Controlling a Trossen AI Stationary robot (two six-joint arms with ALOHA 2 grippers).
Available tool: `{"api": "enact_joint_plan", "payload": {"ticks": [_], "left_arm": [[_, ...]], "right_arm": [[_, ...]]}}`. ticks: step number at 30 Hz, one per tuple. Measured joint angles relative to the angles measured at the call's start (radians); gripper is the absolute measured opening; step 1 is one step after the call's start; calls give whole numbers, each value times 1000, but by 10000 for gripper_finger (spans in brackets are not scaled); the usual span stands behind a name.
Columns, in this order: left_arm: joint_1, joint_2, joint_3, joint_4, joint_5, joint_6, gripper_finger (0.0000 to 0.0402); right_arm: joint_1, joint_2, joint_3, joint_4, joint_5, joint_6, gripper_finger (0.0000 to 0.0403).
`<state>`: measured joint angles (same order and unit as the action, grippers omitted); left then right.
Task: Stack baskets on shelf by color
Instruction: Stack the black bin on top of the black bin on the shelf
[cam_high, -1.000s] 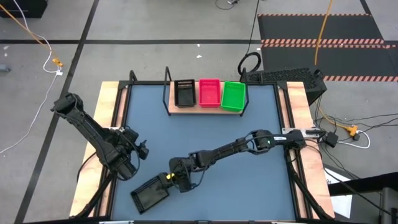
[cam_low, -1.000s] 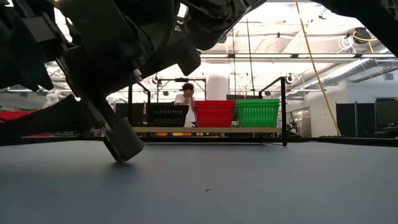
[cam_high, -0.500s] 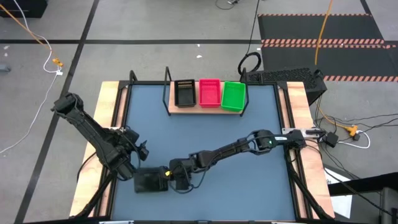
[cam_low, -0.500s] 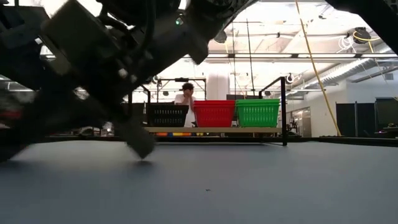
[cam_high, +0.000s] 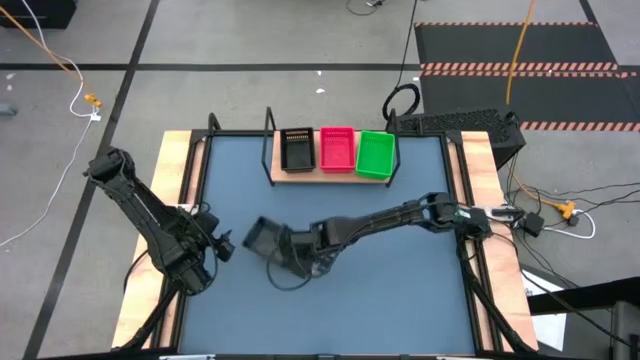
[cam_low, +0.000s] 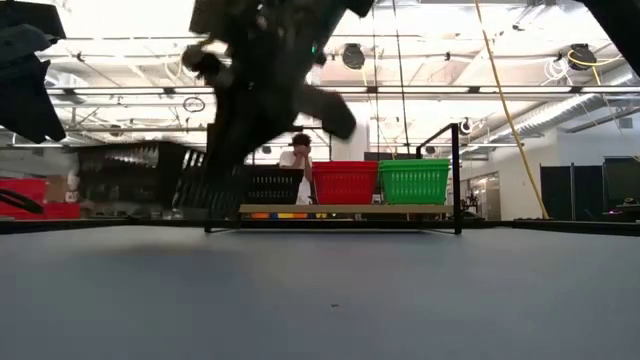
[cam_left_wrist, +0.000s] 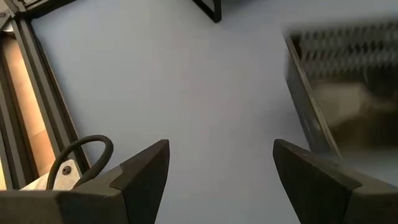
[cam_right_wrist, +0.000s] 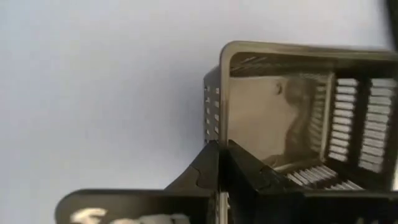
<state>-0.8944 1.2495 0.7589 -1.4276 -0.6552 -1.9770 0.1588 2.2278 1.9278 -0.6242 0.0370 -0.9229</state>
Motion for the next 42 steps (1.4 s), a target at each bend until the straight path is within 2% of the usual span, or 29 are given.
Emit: {"api": "enact_joint_plan", "payload": {"ticks": [7,12,16,22,30,37,42], "left_arm": [[0,0,0,7,0,0,285],[0,1,0,28,-2,11,285],[0,1,0,44,-38,11,285],[11,1,0,99,-161,83,285],[63,1,0,224,-190,302,285],[100,1,0,283,-221,400,285],[109,1,0,290,-220,404,285]], "right_arm": [[-79,-157,0,-12,14,58,7],[-109,-274,0,105,15,116,9],[-162,-318,2,210,18,252,7],[-279,-308,-10,273,16,390,6],[-400,-223,-29,374,22,513,5],[-413,-159,-30,267,200,496,5],[-406,-150,-56,228,198,555,6]]}}
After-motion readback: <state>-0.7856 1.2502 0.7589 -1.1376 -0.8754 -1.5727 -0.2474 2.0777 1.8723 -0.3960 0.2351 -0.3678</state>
